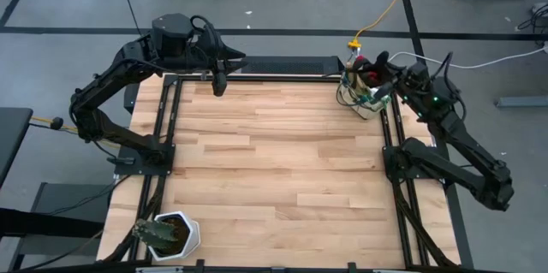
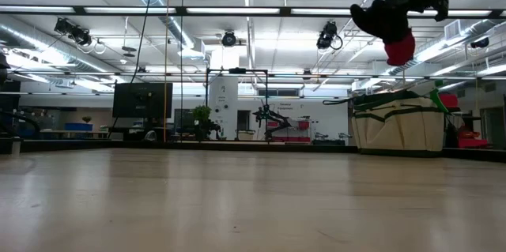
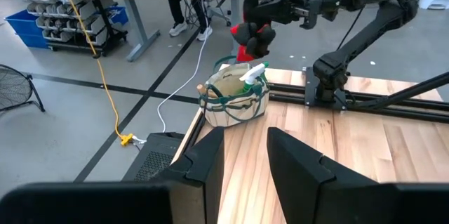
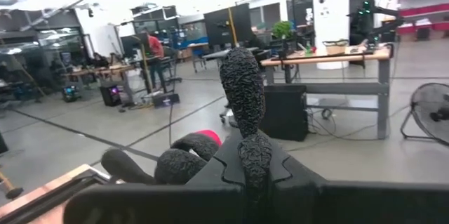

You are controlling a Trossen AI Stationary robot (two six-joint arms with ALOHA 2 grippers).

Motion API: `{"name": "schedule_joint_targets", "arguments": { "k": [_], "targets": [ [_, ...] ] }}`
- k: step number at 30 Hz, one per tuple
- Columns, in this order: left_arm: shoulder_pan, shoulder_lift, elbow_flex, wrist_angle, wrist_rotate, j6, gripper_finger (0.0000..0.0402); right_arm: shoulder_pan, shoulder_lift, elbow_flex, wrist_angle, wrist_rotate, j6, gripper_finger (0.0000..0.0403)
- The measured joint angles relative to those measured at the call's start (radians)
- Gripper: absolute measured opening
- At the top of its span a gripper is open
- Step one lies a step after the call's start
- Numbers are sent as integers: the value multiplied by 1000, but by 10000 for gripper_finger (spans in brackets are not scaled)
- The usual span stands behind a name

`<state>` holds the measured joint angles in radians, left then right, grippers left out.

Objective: Pick & Place Garden tools in Gardening bag
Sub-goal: Put the red gloves scissors into the gardening bag

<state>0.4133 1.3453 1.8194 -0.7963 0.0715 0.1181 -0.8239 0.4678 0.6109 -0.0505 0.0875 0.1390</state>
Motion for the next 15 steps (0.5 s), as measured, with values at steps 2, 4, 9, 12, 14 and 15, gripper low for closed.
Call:
{"name": "schedule_joint_targets", "arguments": {
  "k": [2,4,9,12,14,15],
  "targets": [
    [0,0,0,0,0,0,115,-16,9,0,-1,0,0,0],
    [0,0,0,0,0,0,115,-32,25,0,1,0,0,0],
    [0,0,0,0,0,0,115,-78,68,0,15,7,-10,0],
    [0,0,0,-1,0,0,115,-97,92,0,34,10,-18,0],
    [0,0,0,-1,0,0,115,-102,107,0,43,10,-19,0],
    [0,0,0,-1,0,0,115,-103,113,0,49,9,-19,0]
  ]
}}
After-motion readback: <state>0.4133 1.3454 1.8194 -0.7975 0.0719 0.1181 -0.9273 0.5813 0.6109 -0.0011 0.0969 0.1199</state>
